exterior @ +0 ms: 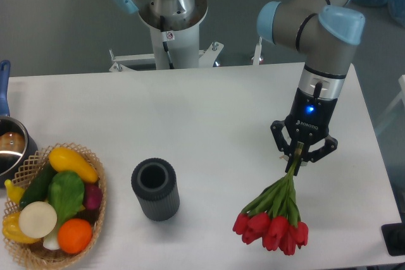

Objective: Insert the flowers into the vase
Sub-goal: 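Swing the held red tulip bunch over the dark grey vase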

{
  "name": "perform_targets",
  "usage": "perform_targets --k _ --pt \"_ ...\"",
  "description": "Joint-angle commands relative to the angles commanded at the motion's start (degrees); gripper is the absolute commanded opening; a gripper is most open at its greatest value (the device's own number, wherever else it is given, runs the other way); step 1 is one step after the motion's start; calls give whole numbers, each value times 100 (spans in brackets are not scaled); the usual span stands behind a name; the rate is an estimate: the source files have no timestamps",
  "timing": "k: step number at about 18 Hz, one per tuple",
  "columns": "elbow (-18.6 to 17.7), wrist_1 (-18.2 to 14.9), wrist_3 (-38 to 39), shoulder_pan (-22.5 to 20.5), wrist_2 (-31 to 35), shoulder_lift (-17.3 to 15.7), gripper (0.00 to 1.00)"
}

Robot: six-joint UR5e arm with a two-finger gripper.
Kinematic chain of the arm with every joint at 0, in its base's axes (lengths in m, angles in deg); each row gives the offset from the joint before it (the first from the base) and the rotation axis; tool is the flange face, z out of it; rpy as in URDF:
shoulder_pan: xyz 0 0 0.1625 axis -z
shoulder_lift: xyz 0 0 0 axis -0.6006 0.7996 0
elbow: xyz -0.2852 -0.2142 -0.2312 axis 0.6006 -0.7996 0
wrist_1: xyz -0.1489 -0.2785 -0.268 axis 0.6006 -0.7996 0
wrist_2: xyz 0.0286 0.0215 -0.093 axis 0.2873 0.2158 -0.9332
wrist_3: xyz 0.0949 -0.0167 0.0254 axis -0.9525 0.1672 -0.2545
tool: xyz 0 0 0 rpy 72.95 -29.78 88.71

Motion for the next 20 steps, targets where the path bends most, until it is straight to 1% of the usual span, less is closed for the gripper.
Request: perform_targets --k 2,3,5,9,10,11,13,14,15,19,20 --pt "-44 9 0 9 0 -9 21" --pt "-9 9 9 9 -17 -17 21" --pt "-9 17 9 35 -157 -26 21" --pt "9 26 0 61 -1035 -114 21" --pt "26 35 0 105 -1272 -114 21" --pt "26 113 -9 175 -1448 -106 21" --pt "26 176 0 289 -1660 -105 20" --pt "26 176 -9 377 -1766 -105 15" --pt "26 176 -9 413 -1801 -105 13" --pt "44 185 -44 632 -1898 -105 13" --pt "44 185 -44 685 -2038 -105 13"
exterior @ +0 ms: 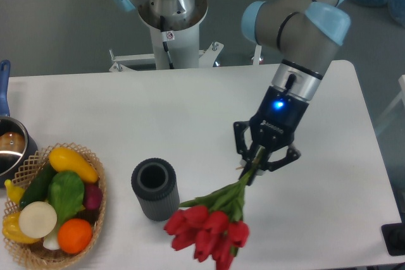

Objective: Insert the flowers into the vase
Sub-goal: 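Swing the held red tulip bunch over the dark grey vase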

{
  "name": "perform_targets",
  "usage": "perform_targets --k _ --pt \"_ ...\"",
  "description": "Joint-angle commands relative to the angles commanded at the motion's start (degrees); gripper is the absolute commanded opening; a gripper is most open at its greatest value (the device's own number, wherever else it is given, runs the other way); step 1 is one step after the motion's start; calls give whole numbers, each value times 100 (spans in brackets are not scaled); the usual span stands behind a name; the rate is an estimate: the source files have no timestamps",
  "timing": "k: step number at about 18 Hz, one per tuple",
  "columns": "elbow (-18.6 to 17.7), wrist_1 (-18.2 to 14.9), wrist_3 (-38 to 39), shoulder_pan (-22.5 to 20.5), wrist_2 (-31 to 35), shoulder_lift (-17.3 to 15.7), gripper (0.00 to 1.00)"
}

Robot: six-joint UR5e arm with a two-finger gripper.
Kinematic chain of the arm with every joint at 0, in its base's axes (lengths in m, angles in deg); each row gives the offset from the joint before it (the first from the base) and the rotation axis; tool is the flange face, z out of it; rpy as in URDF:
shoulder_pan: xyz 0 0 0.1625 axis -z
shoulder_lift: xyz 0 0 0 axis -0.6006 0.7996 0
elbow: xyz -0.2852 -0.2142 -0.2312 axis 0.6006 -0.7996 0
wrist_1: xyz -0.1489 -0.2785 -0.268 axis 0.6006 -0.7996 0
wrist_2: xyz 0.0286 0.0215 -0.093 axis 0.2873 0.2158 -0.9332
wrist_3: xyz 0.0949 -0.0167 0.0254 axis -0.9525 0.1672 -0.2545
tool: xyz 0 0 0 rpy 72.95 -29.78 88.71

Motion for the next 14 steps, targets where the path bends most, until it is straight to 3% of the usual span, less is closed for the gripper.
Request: perform_targets --k 3,7,14 --pt "18 9 -17 88 -1271 79 14" --pt "18 79 -87 184 -2239 158 14" --pt "-246 70 -1203 351 -4227 649 14"
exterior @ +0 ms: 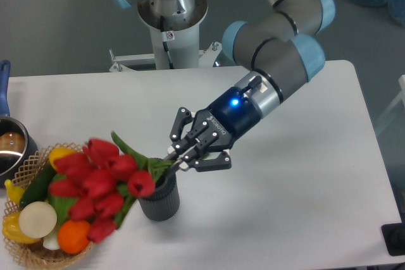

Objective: Insert the flowers into the vase
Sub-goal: 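Swing the held red tulip bunch over the dark grey vase, then lower the tulip stems into the vase opening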

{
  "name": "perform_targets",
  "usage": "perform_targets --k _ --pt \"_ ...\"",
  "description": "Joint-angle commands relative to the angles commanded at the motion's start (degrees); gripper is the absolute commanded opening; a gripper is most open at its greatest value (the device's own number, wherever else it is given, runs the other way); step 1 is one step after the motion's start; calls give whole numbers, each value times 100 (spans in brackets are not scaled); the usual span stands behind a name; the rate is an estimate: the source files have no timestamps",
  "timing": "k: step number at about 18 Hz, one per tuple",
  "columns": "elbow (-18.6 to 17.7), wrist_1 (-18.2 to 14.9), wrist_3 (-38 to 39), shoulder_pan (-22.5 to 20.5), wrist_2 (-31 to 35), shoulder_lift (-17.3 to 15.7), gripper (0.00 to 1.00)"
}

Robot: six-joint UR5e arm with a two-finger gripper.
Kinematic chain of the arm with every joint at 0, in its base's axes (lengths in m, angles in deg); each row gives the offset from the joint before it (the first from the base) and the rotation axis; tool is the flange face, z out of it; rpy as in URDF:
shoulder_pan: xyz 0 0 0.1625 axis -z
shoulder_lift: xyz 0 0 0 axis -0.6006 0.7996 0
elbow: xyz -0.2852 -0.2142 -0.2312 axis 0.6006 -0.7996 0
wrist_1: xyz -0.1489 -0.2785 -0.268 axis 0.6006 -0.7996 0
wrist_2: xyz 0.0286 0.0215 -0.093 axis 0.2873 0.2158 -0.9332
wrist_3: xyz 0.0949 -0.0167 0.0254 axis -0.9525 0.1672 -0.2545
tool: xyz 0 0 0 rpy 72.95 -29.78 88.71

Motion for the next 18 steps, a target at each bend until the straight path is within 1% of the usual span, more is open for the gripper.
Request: perform_targets --k 1,3,4,5,6,7,9,12,15,18 --pt "-61 0 -175 62 -89 62 14" --pt "-245 0 -806 106 -256 159 14" --pt "-351 0 -1036 150 -596 177 14" --pt "-404 -17 -1099 185 -991 177 13" --pt "-448 -18 -1143 203 -1195 194 13" --pt "-492 -18 -1196 255 -1293 194 9" --pt "-588 -18 -1284 308 -1364 194 9" --pt "-677 -26 -1381 352 -1680 255 9" --pt "-773 -44 -1661 466 -2040 282 9" --pt "-931 -53 -1925 466 -2146 282 9"
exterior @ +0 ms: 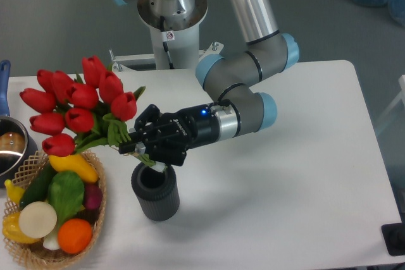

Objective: Insert the flowers into the vase
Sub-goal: 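Lower the tulip stems into the vase opening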

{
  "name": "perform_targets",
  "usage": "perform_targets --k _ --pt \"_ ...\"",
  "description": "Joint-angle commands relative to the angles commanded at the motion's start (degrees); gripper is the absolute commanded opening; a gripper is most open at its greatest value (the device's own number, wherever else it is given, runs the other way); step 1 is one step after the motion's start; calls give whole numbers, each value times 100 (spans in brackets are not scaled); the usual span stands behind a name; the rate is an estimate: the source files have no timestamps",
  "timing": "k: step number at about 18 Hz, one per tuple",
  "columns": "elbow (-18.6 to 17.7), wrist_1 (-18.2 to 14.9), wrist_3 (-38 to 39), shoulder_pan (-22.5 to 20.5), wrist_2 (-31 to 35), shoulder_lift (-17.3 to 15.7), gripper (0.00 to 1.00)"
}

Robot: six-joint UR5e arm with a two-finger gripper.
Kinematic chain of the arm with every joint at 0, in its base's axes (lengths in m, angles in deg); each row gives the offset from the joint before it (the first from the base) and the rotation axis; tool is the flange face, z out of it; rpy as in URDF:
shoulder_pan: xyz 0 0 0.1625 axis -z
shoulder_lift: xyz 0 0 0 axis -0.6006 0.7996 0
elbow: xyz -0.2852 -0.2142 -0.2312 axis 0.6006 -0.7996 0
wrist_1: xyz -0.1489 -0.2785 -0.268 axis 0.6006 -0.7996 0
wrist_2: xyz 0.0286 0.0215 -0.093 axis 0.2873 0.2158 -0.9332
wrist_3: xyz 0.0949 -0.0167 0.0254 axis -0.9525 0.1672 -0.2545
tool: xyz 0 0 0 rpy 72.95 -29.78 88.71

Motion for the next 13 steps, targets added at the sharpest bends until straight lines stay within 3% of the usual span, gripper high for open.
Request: perform_targets --k 4,13 --pt "-141 -9 -729 97 -412 158 9" --pt "-246 -157 -1065 123 -422 246 9"
